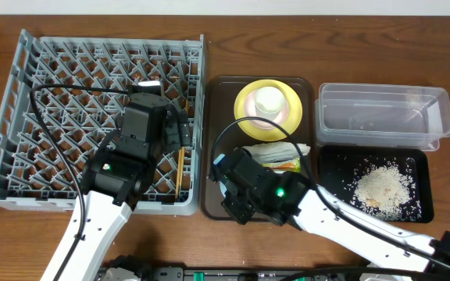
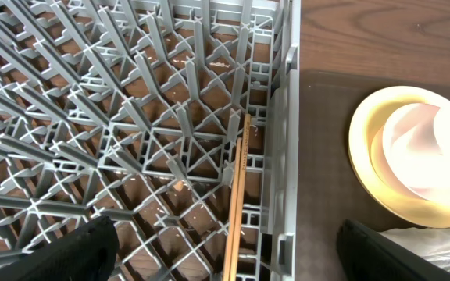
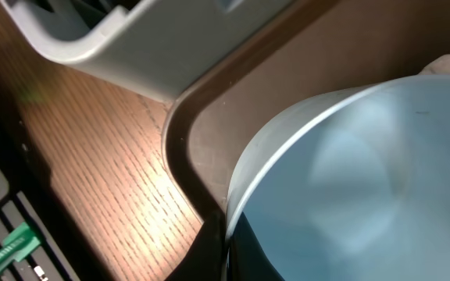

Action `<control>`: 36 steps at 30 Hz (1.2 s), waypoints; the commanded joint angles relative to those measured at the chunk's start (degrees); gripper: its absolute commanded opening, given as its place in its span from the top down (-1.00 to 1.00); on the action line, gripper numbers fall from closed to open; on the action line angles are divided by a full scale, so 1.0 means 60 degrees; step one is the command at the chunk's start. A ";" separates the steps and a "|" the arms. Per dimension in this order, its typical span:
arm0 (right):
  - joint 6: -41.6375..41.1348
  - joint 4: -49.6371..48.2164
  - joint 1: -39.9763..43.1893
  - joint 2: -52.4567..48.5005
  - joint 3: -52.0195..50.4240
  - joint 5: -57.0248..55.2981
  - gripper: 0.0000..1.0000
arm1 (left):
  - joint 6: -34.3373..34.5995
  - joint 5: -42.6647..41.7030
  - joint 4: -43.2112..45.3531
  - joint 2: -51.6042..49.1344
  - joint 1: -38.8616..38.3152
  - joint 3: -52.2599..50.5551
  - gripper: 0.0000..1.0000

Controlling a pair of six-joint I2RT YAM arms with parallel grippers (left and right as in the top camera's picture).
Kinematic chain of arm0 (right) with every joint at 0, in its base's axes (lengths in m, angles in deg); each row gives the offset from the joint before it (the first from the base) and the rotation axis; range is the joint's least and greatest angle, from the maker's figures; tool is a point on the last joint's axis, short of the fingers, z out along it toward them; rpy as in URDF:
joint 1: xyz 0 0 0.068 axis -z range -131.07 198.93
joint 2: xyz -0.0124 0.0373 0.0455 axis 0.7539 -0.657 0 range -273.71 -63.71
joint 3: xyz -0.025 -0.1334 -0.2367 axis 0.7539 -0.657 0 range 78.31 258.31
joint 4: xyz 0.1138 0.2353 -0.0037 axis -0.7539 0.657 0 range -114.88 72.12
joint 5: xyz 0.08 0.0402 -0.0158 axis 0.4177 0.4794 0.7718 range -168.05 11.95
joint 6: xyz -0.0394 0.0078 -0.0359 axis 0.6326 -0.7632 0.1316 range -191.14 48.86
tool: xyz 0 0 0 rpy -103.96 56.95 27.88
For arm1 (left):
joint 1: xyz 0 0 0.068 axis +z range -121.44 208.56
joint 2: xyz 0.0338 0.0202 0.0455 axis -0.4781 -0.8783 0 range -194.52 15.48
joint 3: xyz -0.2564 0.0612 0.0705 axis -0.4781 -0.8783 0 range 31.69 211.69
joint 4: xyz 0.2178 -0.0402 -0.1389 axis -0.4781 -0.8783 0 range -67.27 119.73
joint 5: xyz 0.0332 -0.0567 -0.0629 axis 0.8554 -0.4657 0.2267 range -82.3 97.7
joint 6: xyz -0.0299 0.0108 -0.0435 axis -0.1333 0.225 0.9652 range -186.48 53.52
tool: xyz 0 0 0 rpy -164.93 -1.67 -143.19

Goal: Sort waste into correct bins and load items into the dishwasher
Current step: 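Carry the empty blue bowl back and lower it onto the brown tray, then reach the right gripper to the yellow wrapper and tissue and grasp them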

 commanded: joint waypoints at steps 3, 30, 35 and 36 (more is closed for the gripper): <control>0.0233 -0.0066 -0.0226 -0.0022 0.0113 -0.0047 0.95 | 0.0015 0.0084 -0.0025 -0.0018 0.0047 0.0164 -0.85; 0.5559 0.2197 0.2798 -0.0200 0.1231 -0.2514 -0.47 | 0.0015 0.0084 -0.0025 -0.0018 0.0047 0.0164 -0.85; 0.6430 0.1683 0.3315 -0.0670 0.0685 -0.2481 -0.61 | 0.0015 0.0084 -0.0025 -0.0018 0.0047 0.0164 -0.85; 0.6604 0.1603 0.3370 -0.0794 0.0565 -0.2484 -0.62 | 0.0015 0.0084 -0.0025 -0.0018 0.0047 0.0164 -0.85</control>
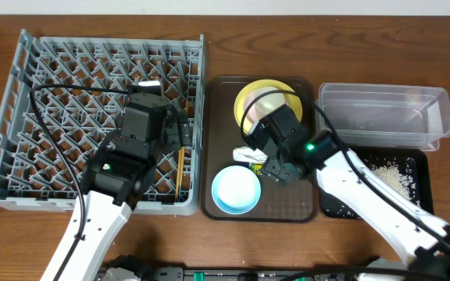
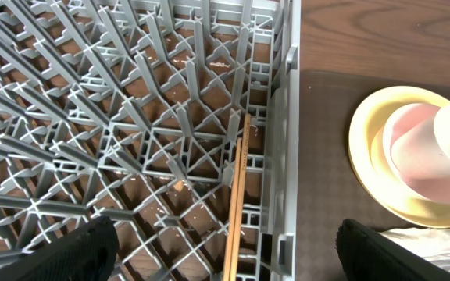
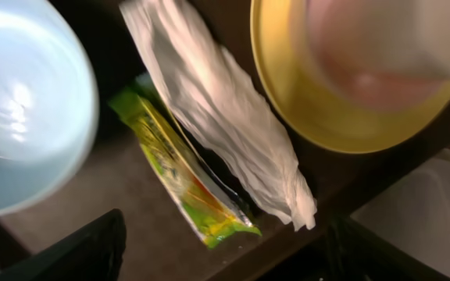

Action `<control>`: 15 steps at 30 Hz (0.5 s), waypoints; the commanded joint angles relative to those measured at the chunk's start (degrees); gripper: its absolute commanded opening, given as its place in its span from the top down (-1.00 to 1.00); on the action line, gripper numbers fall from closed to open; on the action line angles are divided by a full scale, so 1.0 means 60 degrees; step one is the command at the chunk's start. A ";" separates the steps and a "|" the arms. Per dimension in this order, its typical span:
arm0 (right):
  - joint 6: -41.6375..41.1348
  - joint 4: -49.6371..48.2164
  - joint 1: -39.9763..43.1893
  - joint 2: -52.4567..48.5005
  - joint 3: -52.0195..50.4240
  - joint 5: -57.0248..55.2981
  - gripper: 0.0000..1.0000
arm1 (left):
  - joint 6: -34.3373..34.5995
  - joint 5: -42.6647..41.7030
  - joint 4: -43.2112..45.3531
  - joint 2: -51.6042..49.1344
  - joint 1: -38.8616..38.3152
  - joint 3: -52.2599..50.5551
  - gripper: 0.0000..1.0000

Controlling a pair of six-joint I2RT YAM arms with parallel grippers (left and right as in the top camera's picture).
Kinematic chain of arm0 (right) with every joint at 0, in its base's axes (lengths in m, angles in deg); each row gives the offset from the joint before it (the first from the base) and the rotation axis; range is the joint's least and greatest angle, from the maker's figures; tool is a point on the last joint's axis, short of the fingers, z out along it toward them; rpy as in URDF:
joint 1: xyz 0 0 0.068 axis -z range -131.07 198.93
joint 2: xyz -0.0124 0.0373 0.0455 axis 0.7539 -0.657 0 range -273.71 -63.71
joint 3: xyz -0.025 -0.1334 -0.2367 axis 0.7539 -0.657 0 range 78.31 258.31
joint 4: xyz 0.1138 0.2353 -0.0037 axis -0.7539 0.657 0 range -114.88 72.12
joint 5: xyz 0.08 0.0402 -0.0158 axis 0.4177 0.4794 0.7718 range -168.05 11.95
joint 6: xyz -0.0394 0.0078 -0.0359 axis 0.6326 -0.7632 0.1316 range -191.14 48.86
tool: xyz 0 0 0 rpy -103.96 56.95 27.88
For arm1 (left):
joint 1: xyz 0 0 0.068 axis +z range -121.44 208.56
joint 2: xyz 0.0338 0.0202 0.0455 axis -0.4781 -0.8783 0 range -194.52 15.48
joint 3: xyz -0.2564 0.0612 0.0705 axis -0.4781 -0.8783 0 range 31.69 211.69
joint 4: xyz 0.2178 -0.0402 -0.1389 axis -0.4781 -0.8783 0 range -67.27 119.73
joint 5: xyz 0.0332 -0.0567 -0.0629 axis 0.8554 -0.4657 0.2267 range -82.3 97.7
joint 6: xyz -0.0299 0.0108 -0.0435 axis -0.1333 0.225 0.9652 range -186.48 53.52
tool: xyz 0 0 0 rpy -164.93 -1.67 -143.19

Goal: Sort waste into correct bins and load items into the dishwasher
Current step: 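Reach the right gripper to the yellow wrapper and tissue and grasp them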

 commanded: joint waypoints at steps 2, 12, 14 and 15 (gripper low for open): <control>0.1228 -0.0277 0.0248 -0.0637 -0.0517 -0.0098 -0.62 | 0.0015 0.0087 -0.0029 -0.0018 0.0051 0.0164 -0.85; 0.1224 -0.1326 0.0543 -0.2127 -0.0612 -0.0805 -0.62 | 0.0011 0.0087 -0.0029 -0.0018 0.0051 0.0164 -0.85; 0.1224 -0.1508 0.0590 -0.2422 -0.0612 -0.0885 -0.63 | 0.0011 0.0087 -0.0029 -0.0018 0.0051 0.0164 -0.85; 0.1224 -0.1559 0.0605 -0.2539 -0.0612 -0.0882 -0.63 | 0.0011 0.0087 -0.0029 -0.0018 0.0051 0.0164 -0.85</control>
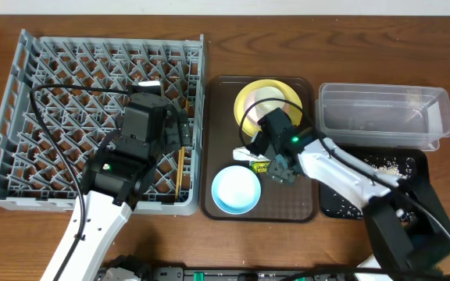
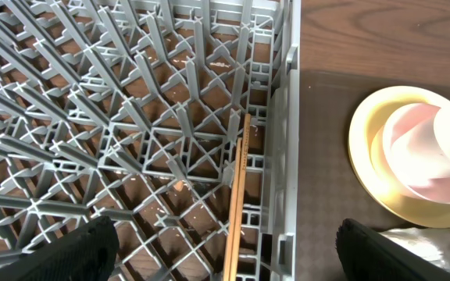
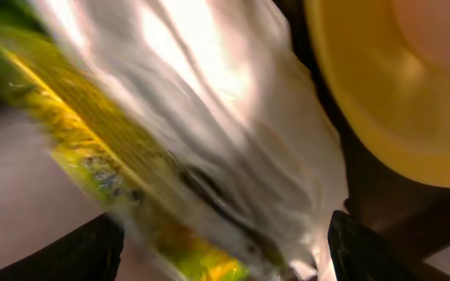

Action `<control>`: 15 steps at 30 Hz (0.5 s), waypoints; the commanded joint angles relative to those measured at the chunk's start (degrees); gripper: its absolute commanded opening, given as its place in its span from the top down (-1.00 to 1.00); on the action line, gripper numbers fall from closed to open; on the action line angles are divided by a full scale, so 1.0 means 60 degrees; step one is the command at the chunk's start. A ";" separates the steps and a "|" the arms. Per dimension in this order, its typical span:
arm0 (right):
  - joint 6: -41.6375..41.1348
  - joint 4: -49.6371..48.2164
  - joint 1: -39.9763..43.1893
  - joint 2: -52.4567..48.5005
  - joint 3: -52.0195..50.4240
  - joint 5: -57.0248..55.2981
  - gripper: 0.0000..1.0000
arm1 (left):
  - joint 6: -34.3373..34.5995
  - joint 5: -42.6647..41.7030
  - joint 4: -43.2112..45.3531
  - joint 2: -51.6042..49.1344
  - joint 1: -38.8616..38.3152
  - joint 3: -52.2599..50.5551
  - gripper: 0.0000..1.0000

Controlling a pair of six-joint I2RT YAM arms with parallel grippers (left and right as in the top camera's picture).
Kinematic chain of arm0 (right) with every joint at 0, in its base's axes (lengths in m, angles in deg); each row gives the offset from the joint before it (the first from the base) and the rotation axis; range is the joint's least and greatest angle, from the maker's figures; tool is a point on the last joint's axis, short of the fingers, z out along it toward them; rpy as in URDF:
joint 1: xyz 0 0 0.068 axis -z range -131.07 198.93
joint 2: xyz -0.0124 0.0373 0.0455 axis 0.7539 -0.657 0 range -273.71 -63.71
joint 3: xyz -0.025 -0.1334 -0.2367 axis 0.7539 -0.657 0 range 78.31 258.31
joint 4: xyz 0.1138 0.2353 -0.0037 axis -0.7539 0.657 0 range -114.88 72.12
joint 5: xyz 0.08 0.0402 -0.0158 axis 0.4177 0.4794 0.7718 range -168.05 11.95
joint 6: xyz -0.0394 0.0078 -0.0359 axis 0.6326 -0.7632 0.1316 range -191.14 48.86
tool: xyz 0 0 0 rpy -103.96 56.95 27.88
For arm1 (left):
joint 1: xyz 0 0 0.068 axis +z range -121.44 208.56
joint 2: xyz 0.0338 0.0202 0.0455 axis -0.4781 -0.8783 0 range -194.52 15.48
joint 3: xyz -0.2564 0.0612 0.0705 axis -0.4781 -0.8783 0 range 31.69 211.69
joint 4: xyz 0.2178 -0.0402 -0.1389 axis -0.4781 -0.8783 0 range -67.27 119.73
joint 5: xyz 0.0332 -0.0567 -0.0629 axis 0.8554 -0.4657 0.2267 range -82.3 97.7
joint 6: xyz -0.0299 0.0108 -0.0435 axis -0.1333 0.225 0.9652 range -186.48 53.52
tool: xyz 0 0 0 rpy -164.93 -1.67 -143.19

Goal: Sort waste into correct bins and load items into the dishwasher
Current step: 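Reach the right gripper to the yellow wrapper and tissue and grasp them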

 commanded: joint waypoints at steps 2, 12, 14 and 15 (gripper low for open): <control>0.0131 -0.0168 0.0098 -0.0539 -0.0040 -0.0284 -0.63 | 0.0015 0.0087 -0.0029 -0.0018 0.0047 0.0164 -0.85; 0.0131 -0.0113 -0.0033 -0.0790 -0.0040 -0.0248 0.17 | 0.0015 0.0087 -0.0029 -0.0018 0.0047 0.0164 -0.85; 0.0131 -0.0076 -0.0124 -0.0790 -0.0040 -0.0244 0.34 | 0.0015 0.0087 -0.0029 -0.0018 0.0047 0.0164 -0.85; 0.0131 -0.0040 -0.0178 -0.0790 -0.0040 -0.0248 0.49 | 0.0011 0.0087 -0.0029 -0.0018 0.0047 0.0164 -0.85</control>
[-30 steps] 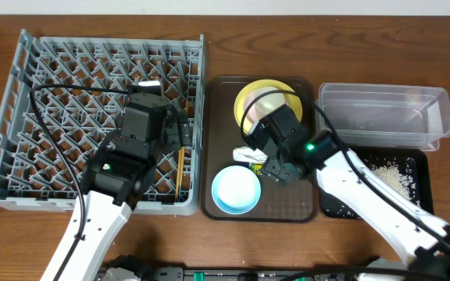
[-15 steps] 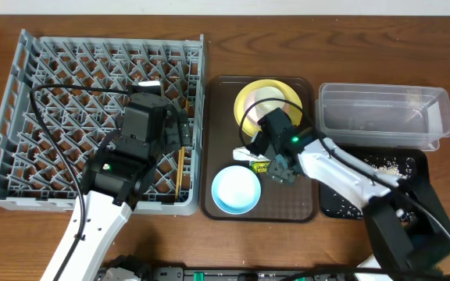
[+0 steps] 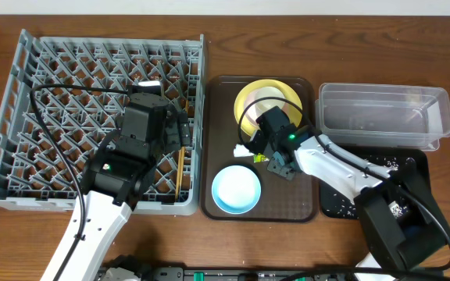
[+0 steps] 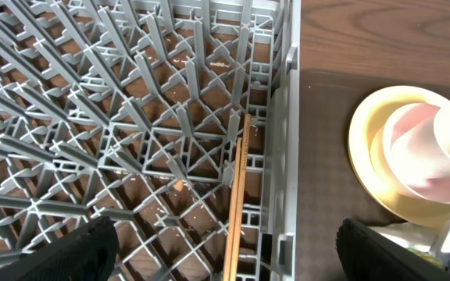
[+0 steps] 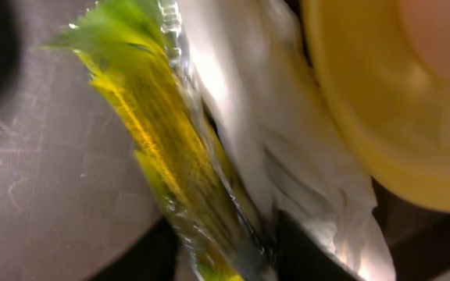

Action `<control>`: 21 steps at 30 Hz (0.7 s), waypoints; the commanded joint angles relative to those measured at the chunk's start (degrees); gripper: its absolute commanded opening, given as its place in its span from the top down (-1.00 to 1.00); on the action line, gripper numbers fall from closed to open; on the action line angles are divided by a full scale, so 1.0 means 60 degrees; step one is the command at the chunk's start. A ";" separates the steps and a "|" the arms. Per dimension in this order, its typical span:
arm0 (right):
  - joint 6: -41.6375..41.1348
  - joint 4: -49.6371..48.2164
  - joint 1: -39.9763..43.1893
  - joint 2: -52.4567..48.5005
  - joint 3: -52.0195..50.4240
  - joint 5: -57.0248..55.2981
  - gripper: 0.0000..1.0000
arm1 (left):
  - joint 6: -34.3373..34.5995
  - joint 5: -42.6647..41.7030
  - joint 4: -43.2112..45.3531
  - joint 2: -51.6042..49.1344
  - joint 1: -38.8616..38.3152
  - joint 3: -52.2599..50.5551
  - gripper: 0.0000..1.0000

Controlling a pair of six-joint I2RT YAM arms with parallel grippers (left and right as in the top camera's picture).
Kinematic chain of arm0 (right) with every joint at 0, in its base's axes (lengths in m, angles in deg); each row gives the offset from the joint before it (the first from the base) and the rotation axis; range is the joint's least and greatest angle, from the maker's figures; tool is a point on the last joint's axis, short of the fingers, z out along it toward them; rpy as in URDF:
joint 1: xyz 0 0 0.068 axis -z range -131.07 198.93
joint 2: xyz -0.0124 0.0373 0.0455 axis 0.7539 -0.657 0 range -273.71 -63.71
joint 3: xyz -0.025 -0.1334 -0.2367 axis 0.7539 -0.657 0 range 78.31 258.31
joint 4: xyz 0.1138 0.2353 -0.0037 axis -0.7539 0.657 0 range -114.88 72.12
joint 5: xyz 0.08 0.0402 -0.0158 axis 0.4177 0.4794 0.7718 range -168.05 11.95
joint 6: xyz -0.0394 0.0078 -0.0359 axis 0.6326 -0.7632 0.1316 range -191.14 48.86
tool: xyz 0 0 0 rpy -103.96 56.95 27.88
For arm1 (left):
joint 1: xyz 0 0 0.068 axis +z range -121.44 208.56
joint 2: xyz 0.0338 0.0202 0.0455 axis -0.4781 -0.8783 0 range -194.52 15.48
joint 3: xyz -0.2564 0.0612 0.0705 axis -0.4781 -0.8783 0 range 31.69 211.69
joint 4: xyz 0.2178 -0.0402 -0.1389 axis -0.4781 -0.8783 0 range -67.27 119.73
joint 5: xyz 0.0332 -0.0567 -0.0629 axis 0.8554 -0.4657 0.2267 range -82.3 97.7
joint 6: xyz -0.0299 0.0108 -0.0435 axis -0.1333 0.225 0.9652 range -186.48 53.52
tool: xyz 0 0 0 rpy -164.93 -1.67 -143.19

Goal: Sort waste into correct bins and load items into the dishwasher
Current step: 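Reach the right gripper to the yellow wrapper and tissue and grasp them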

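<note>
A yellow-green wrapper (image 5: 162, 148) lies on the brown tray (image 3: 303, 207) against a white napkin (image 5: 287, 179), just in front of the yellow plate (image 3: 244, 97) that carries a pink cup (image 3: 270, 99). My right gripper (image 5: 225, 250) is down on the tray, shut on the wrapper, with one dark finger (image 5: 151, 254) on either side of it. A blue bowl (image 3: 236, 190) sits upright in the tray's front left. My left gripper (image 4: 225, 254) hangs open over the grey dish rack (image 3: 22, 117), above the wooden chopsticks (image 4: 239, 195) lying at its right edge.
A clear plastic bin (image 3: 381, 117) stands at the back right. In front of it is a black bin (image 3: 412, 168) with food scraps, partly covered by my right arm. The rack's right wall (image 4: 283, 156) runs close beside the tray.
My right gripper's fingers stood wide apart around the wrapper and napkin; now they have closed in on the wrapper. The left arm, bowl and plate are unchanged.
My right gripper was low at the blue bowl's rim in the tray's front left corner. Then it was open over the wrapper and napkin, with the bowl left standing in the tray. It came down round them and is now shut on the wrapper. The left arm stayed still.
</note>
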 commanded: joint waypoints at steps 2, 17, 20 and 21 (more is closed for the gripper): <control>0.0022 0.0222 -0.0306 -0.0419 -0.0204 -0.0193 0.85 | 0.0015 0.0084 -0.0025 -0.0018 0.0047 0.0164 -0.85; 0.0018 0.0816 -0.1060 -0.0346 0.0102 -0.2000 0.56 | 0.0015 0.0084 -0.0025 -0.0018 0.0047 0.0164 -0.85; 0.0018 0.0616 -0.0987 -0.0346 0.0102 -0.1978 0.44 | 0.0015 0.0084 -0.0025 -0.0018 0.0047 0.0164 -0.85; 0.0015 0.0543 -0.0958 -0.0346 0.0098 -0.1912 0.42 | 0.0015 0.0084 -0.0025 -0.0018 0.0047 0.0164 -0.85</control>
